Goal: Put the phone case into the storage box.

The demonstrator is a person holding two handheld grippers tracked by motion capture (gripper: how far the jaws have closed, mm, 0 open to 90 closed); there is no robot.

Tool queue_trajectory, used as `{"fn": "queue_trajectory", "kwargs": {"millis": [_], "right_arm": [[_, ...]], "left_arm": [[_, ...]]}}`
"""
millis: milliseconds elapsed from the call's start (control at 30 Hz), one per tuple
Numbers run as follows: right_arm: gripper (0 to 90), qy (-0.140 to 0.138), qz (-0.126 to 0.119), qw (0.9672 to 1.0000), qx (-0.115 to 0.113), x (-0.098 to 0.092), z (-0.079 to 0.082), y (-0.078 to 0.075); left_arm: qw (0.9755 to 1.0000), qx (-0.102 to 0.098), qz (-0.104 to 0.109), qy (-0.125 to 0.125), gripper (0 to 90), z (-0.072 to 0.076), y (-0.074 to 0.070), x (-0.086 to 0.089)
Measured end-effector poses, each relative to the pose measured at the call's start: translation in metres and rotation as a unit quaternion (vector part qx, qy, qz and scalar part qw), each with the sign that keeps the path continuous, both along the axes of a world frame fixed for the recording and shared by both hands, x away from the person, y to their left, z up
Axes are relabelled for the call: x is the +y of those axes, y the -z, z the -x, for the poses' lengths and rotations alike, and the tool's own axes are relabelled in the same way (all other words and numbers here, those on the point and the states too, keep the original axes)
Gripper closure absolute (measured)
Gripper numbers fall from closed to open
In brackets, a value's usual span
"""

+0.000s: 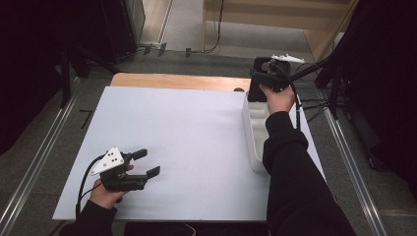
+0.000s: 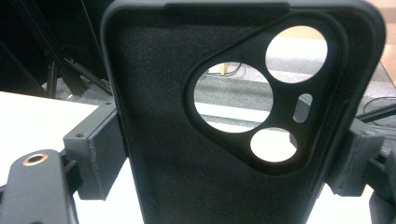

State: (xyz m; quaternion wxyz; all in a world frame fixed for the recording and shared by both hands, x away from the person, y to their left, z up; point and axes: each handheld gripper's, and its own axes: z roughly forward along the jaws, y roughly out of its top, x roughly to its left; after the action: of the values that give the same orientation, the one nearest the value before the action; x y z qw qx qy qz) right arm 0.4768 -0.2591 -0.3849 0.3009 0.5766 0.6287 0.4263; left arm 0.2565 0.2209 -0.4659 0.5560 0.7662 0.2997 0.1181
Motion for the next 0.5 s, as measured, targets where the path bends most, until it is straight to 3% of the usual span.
{"fn": "queue_trajectory", "kwargs": {"millis": [500], "right_arm": [[13.2, 0.000, -0.003, 1.0000, 0.009, 0.000, -0.003, 0.011]], "left_arm": [[1.0000, -0.002, 0.002, -0.004, 20.6, 0.000, -0.001, 0.001]]}}
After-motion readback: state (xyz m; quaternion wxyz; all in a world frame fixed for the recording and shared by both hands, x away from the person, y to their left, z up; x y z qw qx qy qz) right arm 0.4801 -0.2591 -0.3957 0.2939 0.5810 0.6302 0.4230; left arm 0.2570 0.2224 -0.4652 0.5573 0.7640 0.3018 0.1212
